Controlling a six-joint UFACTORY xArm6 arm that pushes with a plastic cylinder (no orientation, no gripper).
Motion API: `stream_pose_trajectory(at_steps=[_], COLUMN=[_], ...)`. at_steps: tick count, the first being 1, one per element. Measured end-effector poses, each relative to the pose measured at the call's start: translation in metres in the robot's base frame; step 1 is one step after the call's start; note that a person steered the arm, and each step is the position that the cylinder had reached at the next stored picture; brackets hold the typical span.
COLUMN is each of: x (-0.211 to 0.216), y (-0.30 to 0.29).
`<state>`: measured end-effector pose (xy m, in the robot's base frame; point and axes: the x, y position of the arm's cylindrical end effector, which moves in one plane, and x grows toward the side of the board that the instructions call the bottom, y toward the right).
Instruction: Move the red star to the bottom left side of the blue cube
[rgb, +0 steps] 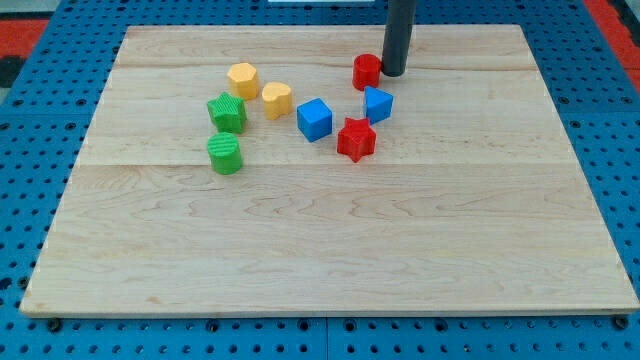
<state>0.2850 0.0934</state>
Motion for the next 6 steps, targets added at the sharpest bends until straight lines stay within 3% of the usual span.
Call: stream_pose_trajectory(at_steps=[1,3,4,6], x=[0.002,0.089,0.138,0.145], y=[0.001,0.041,-0.016,-0.114])
